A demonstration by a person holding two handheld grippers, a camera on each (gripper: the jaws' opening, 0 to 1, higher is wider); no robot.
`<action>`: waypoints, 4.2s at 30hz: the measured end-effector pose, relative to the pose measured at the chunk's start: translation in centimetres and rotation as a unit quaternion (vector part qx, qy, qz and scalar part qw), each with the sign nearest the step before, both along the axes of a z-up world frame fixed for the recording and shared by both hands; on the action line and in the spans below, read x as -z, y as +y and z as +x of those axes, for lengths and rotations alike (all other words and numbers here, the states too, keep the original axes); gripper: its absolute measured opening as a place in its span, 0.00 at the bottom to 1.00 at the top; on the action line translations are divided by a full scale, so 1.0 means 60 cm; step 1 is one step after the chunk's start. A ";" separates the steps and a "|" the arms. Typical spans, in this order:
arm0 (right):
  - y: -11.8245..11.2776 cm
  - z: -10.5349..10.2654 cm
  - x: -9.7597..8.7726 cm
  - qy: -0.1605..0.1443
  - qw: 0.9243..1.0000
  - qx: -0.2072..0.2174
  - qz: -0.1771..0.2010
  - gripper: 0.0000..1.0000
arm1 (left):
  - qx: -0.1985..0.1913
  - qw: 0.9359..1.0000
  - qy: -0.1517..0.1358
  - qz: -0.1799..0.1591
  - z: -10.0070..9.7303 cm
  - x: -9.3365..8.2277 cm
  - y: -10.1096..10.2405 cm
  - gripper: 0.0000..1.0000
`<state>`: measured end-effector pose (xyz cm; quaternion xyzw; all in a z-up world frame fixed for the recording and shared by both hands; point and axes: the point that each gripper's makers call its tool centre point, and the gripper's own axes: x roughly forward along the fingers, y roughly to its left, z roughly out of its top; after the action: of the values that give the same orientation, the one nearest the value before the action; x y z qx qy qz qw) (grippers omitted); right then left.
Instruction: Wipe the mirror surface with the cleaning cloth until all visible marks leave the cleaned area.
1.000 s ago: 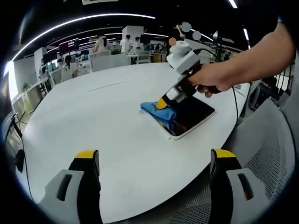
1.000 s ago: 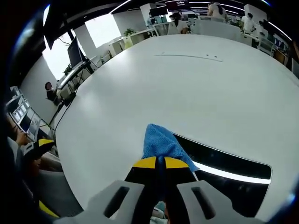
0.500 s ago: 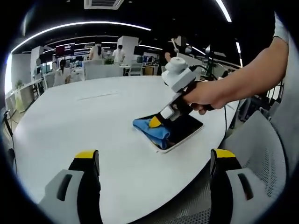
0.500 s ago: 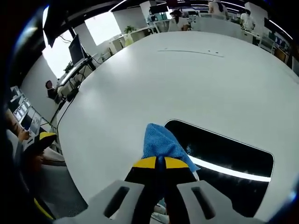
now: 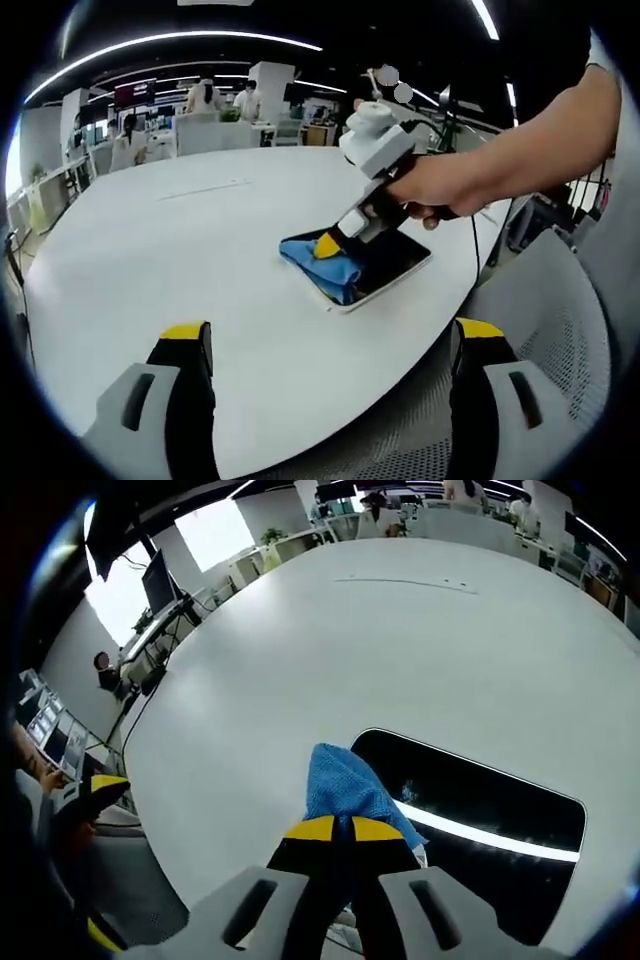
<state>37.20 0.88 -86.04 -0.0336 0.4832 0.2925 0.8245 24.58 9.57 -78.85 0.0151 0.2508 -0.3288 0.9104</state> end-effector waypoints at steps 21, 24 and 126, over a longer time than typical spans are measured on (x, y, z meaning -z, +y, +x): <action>-0.006 -0.014 0.001 -0.022 0.998 -0.053 -0.021 0.00 | -0.005 1.000 0.001 0.023 0.000 0.008 0.007 0.99; -0.016 -0.012 0.002 -0.024 0.998 -0.054 -0.026 0.00 | -0.006 1.000 0.003 0.024 0.000 0.009 0.008 0.99; -0.307 -0.024 0.009 -0.038 0.994 0.053 -0.091 0.00 | -0.014 0.999 -0.001 0.044 0.003 0.016 0.023 0.99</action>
<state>35.77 -17.56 -86.57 -0.0940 0.4776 0.2013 0.8500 24.76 10.93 -79.82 0.0521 0.2642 -0.3050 0.9135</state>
